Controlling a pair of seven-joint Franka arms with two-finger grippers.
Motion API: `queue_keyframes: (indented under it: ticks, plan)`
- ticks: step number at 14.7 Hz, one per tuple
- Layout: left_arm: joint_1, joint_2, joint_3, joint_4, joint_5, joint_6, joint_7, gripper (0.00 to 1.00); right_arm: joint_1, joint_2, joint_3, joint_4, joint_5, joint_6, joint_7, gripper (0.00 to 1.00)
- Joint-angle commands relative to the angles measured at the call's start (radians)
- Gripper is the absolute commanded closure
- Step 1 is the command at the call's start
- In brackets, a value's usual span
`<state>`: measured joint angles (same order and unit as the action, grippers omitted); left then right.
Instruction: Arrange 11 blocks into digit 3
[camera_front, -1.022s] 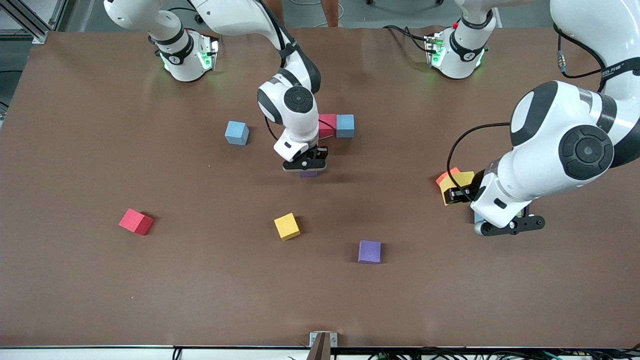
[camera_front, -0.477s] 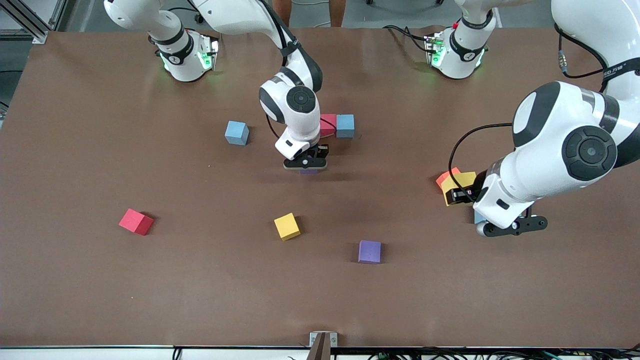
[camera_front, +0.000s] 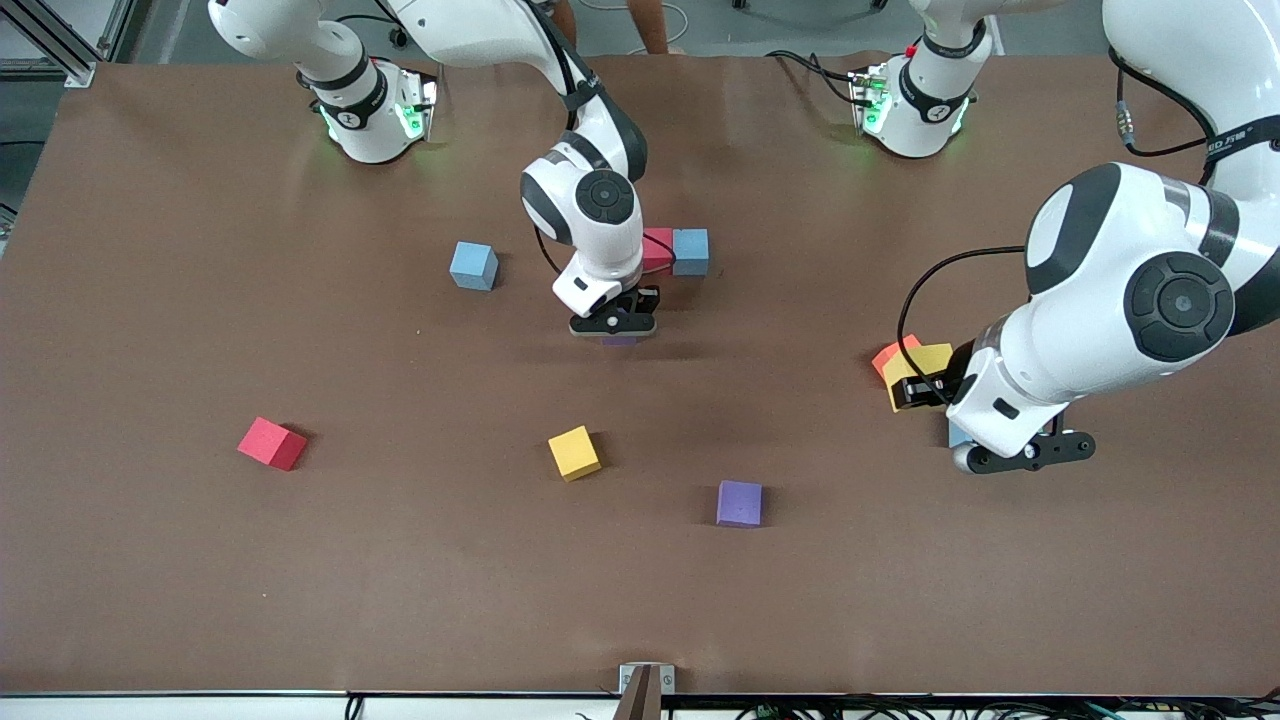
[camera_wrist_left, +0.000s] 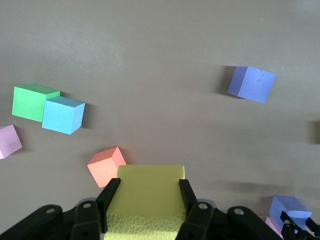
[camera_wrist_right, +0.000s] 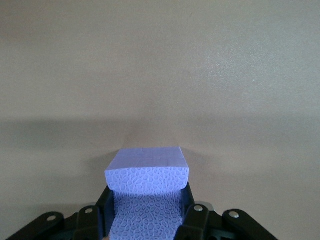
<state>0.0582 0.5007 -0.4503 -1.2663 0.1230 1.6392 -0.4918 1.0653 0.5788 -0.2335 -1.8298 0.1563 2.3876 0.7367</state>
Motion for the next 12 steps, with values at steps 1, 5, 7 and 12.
queue_keyframes:
  ticks: [1,5,7,12]
  plan:
    - [0.002,-0.019,0.001,-0.012,-0.017,-0.013,-0.004,0.86,0.019,-0.011,-0.003,-0.014,0.022,-0.021,0.021,0.99]
    - [0.003,-0.017,0.004,-0.012,-0.016,-0.013,0.004,0.86,0.027,-0.011,-0.003,-0.016,0.022,-0.025,0.026,0.99]
    - [0.0,-0.017,0.004,-0.009,-0.016,-0.013,0.002,0.86,0.027,-0.013,-0.003,-0.016,0.022,-0.025,0.026,0.99]
    - [-0.006,-0.014,0.002,-0.008,-0.017,-0.007,0.004,0.86,0.027,-0.014,-0.003,-0.014,0.022,-0.041,0.026,0.99]
